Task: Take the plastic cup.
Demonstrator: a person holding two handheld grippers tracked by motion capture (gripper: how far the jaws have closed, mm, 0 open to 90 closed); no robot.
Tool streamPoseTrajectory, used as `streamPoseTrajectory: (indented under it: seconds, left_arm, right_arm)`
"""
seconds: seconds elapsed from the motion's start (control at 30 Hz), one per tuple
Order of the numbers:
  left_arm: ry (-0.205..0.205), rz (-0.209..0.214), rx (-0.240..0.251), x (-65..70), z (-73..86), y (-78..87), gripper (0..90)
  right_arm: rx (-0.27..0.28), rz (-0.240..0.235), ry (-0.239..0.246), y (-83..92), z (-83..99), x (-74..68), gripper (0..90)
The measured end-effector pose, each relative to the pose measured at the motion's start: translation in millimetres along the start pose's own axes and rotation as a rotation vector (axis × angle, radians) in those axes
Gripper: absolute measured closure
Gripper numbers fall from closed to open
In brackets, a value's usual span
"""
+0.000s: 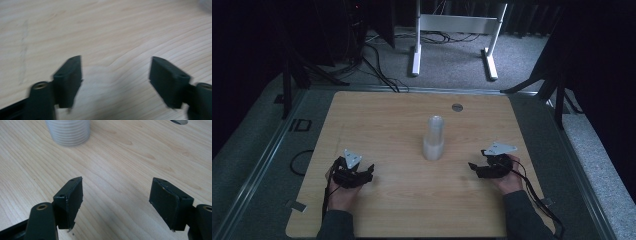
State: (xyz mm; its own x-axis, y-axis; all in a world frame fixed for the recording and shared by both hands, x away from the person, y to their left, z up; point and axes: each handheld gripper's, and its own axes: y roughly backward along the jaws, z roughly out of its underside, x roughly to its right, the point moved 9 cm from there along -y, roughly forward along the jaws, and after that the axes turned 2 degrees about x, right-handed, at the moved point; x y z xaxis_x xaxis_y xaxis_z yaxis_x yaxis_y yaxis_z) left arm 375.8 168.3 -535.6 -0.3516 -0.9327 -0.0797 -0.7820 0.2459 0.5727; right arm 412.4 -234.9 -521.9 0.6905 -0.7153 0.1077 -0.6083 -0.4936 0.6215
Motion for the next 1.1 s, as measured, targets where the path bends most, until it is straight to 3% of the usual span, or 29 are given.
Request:
streamPoseTrajectory:
  seconds: [0.07, 0.17, 0.27, 0.3, 0.4, 0.5, 0.63, 0.73, 0.77, 0.83, 0.93, 1.1]
  left_arm:
    - [0.001, 0.0, 0.019, 0.9, -3.6, 0.0, 29.8]
    - [0.003, 0.058, 0.062, 8.1, -14.0, -0.4, 36.7]
    - [-0.021, 0.109, 0.078, 17.8, -23.8, -3.2, 36.8]
    - [-0.021, 0.109, 0.078, 17.8, -23.8, -3.2, 37.3]
    - [-0.041, 0.199, 0.098, 36.4, -41.4, -11.0, 40.5]
    - [-0.047, 0.215, 0.099, 40.1, -44.5, -12.9, 41.3]
    - [-0.049, 0.313, 0.114, 58.1, -59.4, -22.6, 44.0]
    - [-0.057, 0.327, 0.106, 65.0, -63.8, -26.9, 45.2]
    - [-0.086, 0.326, 0.106, 72.8, -68.3, -32.2, 45.2]
    - [-0.103, 0.342, 0.109, 80.0, -71.4, -35.2, 39.9]
    - [-0.106, 0.386, 0.121, 91.9, -77.0, -40.0, 38.8]
    - [-0.112, 0.416, 0.14, 103.9, -86.1, -46.6, 36.5]
  right_arm:
    - [0.001, 0.0, 0.002, 0.1, -1.3, 0.2, 26.6]
    - [0.003, -0.002, 0.02, 0.6, -5.7, -1.0, 26.7]
    - [0.009, -0.016, 0.019, 0.8, -11.0, -2.4, 26.7]
    - [0.009, -0.016, 0.019, 0.8, -11.0, -2.4, 26.7]
    - [0.016, -0.017, 0.026, 1.0, -18.8, -2.5, 30.0]
    - [0.024, -0.023, 0.027, 1.3, -22.2, -3.5, 30.2]
    - [0.031, -0.035, 0.041, 1.7, -28.9, -6.6, 32.7]
    - [0.036, -0.041, 0.045, 1.4, -32.1, -8.0, 33.9]
    - [0.034, -0.044, 0.048, 1.3, -33.5, -8.7, 35.0]
    - [0.05, -0.06, 0.053, 1.2, -41.6, -11.7, 36.9]
    - [0.061, -0.067, 0.054, 1.0, -46.2, -13.1, 37.6]
    - [0.069, -0.085, 0.057, 0.4, -55.6, -15.4, 37.6]
